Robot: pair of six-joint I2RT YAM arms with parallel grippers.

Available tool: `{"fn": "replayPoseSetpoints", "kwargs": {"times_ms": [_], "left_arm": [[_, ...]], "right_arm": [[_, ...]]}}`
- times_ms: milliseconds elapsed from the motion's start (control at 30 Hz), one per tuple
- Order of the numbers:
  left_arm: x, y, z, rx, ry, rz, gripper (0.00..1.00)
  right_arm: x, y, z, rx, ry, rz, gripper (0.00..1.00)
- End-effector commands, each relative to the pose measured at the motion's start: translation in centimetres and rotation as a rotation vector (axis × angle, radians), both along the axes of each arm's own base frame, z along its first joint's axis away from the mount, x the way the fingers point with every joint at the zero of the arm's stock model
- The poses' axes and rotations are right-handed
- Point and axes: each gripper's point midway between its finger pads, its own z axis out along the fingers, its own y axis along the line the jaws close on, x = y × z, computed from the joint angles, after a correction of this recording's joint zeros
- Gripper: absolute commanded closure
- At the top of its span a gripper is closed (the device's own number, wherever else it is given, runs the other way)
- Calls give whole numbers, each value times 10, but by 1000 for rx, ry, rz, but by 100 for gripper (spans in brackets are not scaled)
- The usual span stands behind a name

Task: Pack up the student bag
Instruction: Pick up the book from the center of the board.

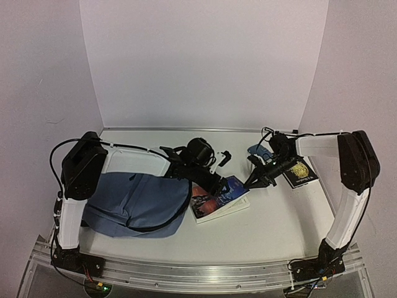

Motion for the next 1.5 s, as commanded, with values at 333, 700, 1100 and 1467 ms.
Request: {"fn": "replayPoseSetpoints", "kwargs": {"times_ms": [333,700,1100,1467], "left_arm": [[-27,-49,4,126,-415,-4,20],[-9,-46,-6,246,-533,132,58],[-17,-7,36,173,-578,230,100],[-29,17,96,-18,-615,269,100]], "right_arm": [[6,11,38,98,-49,-38,100],[3,10,37,93,-42,-55,100],[10,-18,37,39,-105,-112,2],[8,-8,17,117,17,-141,2]]}}
